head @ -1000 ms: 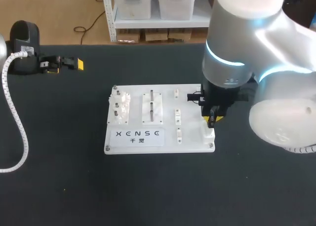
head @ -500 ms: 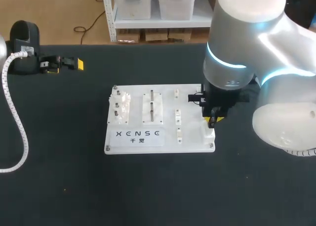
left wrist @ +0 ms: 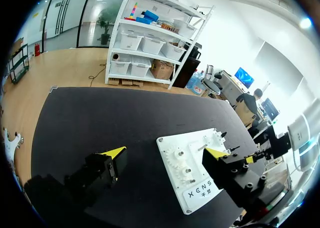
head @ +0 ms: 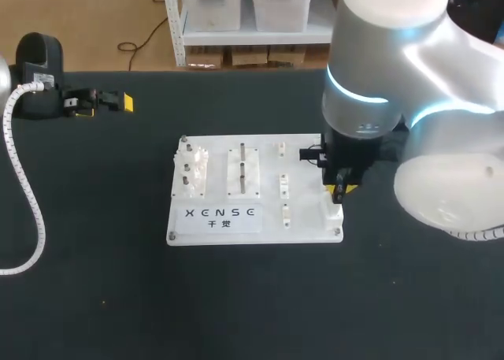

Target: Insert the USB connector, Ethernet cable, and multi-pin plug into their matching sockets one by one.

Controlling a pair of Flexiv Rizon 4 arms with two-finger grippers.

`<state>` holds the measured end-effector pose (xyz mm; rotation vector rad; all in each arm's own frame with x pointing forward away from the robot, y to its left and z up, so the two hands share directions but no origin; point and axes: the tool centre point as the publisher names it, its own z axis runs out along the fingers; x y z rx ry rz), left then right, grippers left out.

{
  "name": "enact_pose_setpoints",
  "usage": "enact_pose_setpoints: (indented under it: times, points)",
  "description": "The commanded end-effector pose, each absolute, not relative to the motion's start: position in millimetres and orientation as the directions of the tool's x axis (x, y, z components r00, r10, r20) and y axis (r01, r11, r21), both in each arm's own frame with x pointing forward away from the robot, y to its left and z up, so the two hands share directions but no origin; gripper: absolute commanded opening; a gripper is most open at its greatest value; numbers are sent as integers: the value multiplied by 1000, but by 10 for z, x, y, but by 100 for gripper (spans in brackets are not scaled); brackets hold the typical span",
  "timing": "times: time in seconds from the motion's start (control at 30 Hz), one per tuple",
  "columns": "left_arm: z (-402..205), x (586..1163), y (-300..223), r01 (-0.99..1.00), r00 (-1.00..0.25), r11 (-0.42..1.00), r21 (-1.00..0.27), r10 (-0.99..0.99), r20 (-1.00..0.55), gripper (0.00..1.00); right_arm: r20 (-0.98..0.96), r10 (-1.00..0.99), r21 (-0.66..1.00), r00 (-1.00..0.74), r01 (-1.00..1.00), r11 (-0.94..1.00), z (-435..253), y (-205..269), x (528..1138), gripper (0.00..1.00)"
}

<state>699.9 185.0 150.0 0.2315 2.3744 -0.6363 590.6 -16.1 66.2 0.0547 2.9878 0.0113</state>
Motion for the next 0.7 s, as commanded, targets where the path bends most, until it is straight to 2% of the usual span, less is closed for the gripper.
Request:
enact_pose_setpoints:
  times: [0.03, 0.7]
  points:
    - [1500, 6999, 1850, 321, -767, 866, -383, 0, -642, 100, -141, 39, 3, -989, 39, 999, 559, -154, 5925, 0]
    - [1500, 6999, 1850, 321, -767, 866, -383, 0, -642, 100, -153, 23, 3, -988, 23, 1000, 634, -139, 5898, 0]
